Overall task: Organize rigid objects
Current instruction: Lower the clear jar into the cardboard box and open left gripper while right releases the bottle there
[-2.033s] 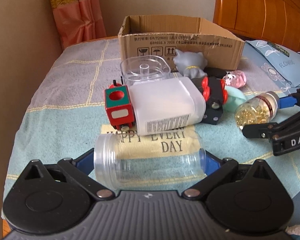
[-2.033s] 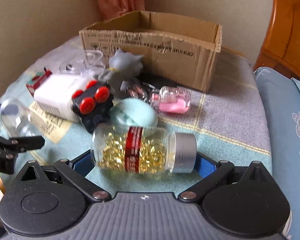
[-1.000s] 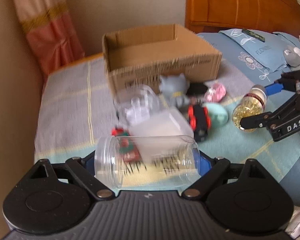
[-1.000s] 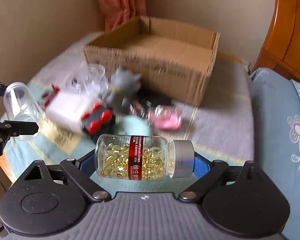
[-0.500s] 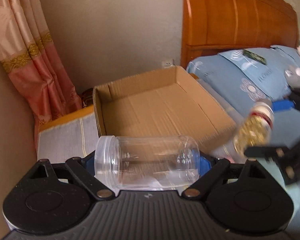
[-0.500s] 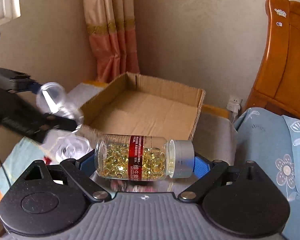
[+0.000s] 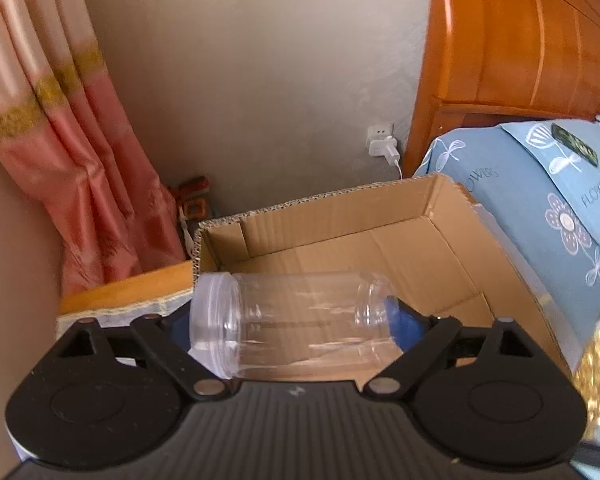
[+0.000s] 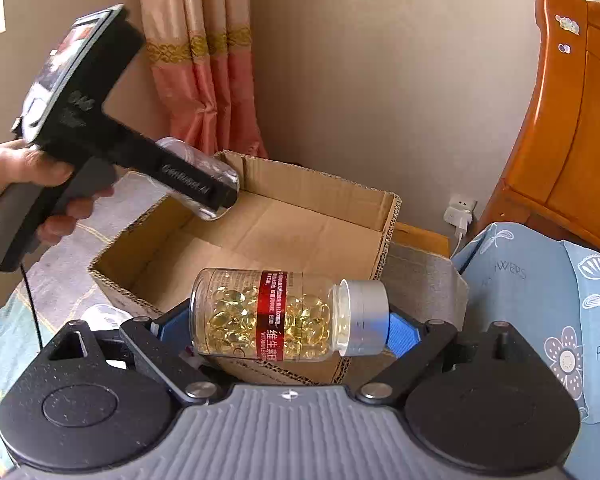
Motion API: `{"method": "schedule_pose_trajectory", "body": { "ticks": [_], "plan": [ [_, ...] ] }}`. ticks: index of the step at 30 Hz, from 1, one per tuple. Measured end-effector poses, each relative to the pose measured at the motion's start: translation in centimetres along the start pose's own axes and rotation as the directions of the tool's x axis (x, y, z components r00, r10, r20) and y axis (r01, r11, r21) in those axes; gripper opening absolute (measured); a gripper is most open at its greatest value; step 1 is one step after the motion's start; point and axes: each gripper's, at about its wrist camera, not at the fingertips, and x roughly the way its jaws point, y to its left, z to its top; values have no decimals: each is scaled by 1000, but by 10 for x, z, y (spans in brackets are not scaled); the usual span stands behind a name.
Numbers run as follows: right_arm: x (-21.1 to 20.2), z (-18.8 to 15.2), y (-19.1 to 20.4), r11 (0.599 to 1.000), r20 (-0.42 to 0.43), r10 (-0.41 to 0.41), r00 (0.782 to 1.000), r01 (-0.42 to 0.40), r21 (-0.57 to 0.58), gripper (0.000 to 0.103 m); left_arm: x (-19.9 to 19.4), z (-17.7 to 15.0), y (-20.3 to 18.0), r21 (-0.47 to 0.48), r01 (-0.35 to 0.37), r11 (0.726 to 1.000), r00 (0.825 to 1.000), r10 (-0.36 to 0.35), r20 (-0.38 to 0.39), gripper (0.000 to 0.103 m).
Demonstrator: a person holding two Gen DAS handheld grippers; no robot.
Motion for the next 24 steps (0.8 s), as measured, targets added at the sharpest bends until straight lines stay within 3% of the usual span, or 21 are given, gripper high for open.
{"method": "schedule_pose_trajectory", "body": {
  "ticks": [4,12,15,20,21,24],
  "plan": [
    [7,2,-3,1000,-10,4,1000,-4,7,96,4,0,7,-42,6,999,1000,-7,-3,93],
    [25,17,-6,1000,-2,1,1000,-1,5,96,-29,-19,5,68,-1,998,999,-2,44,93],
    [37,27,-9,1000,0,-9,1000,9,7,82,-46,-26,9,80,-13,997,998,8,62,95],
    [59,41,-9,998,-22,-55,998,55,-8,79,-68,-40,15,78,-4,997,996,-3,89,96],
    [61,43,-10,998,-26,-63,998,63,-2,80,-71,-43,16,79,-7,997,995,0,95,96],
    [60,43,-15,998,-24,-31,999,32,56,99,-77,-48,21,74,-2,997,995,-6,102,96]
  ]
}}
